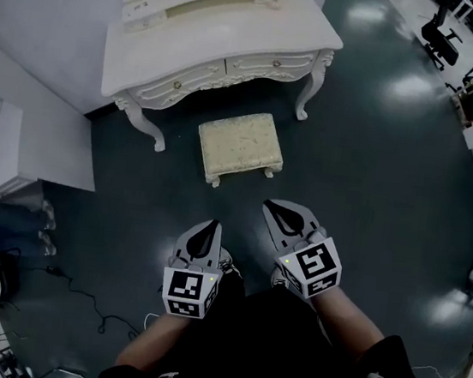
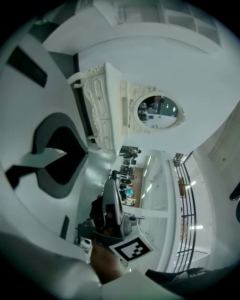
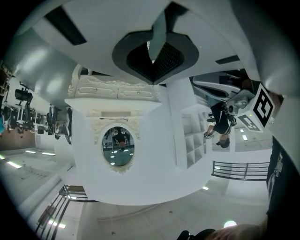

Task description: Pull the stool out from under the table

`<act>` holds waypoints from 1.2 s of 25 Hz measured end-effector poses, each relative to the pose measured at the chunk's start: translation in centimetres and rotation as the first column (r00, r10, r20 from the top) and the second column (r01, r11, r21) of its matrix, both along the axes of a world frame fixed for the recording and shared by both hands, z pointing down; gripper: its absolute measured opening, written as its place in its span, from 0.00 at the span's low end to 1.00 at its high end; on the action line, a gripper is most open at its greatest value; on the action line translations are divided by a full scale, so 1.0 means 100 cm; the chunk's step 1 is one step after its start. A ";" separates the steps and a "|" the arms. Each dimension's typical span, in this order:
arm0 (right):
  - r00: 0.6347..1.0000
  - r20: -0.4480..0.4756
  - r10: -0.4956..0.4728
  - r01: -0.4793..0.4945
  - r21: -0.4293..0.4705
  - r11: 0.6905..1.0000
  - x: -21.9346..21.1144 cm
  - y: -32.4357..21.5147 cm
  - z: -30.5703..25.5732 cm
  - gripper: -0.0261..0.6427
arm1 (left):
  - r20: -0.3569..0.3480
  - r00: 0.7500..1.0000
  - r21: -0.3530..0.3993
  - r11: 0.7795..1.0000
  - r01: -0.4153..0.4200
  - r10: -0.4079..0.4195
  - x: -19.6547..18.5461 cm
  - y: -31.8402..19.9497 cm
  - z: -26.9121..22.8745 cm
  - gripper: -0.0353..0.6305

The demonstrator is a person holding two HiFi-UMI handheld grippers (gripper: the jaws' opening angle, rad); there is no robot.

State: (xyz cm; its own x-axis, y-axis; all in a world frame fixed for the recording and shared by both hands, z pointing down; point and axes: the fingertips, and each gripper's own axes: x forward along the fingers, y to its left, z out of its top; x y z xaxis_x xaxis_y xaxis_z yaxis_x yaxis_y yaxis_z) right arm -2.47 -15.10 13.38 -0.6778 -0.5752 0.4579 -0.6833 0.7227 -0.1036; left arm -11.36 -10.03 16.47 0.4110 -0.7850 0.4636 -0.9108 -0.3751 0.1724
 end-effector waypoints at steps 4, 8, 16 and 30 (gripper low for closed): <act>1.000 -0.002 -0.018 0.018 -0.013 1.000 0.034 0.025 -0.006 0.08 | -0.007 1.000 -0.023 1.000 -0.009 0.009 0.034 0.019 -0.012 0.06; 0.999 0.013 -0.048 0.049 -0.013 0.999 0.062 0.051 -0.017 0.08 | 0.013 1.000 -0.007 1.000 -0.001 0.001 0.063 0.037 -0.028 0.06; 0.996 0.025 -0.091 0.092 -0.004 0.996 0.114 0.102 -0.034 0.08 | -0.001 1.000 -0.002 1.000 0.020 -0.020 0.120 0.080 -0.043 0.06; 0.988 0.032 -0.150 0.150 -0.023 0.988 0.167 0.156 -0.030 0.08 | -0.008 1.000 0.005 1.000 -0.003 0.003 0.188 0.121 -0.046 0.06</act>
